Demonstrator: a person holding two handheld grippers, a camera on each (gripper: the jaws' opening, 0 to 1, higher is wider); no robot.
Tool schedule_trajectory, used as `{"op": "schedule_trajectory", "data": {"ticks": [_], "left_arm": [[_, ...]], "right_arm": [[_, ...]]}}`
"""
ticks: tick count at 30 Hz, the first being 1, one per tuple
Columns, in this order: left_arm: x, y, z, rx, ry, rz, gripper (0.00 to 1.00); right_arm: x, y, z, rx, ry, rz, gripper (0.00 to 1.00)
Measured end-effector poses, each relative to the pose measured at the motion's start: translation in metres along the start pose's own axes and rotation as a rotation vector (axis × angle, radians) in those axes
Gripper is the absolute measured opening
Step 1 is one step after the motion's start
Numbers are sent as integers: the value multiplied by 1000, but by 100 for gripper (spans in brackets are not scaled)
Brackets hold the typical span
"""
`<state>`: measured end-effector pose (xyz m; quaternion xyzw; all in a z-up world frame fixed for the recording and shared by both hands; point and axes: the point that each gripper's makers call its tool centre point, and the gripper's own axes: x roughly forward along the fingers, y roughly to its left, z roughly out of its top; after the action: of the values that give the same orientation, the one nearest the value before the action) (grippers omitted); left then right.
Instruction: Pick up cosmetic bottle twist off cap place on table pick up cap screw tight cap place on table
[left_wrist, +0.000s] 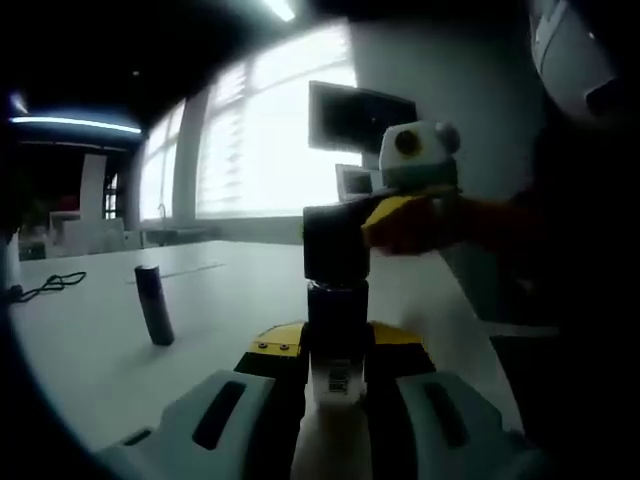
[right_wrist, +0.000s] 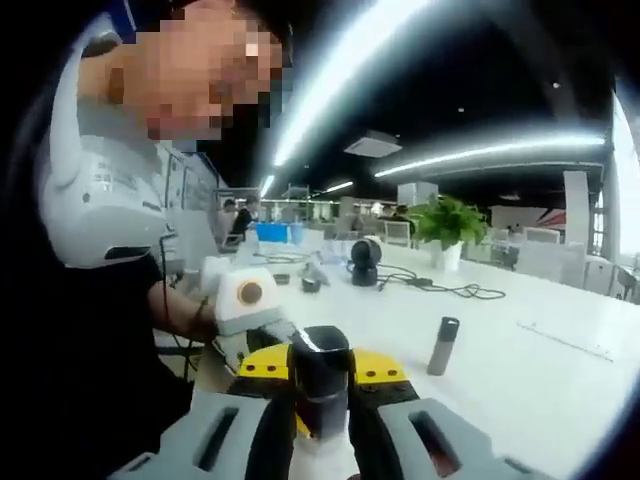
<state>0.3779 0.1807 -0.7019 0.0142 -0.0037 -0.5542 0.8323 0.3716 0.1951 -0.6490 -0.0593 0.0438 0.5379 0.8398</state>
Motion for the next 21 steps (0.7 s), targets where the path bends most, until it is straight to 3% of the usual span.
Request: {"op": "schedule_trajectory", "data": {"ticks": [21], "left_arm": [[-1, 1, 0, 6, 7, 16, 11]], "right_arm": [[-2, -5, -2, 97, -38, -401, 13]]}}
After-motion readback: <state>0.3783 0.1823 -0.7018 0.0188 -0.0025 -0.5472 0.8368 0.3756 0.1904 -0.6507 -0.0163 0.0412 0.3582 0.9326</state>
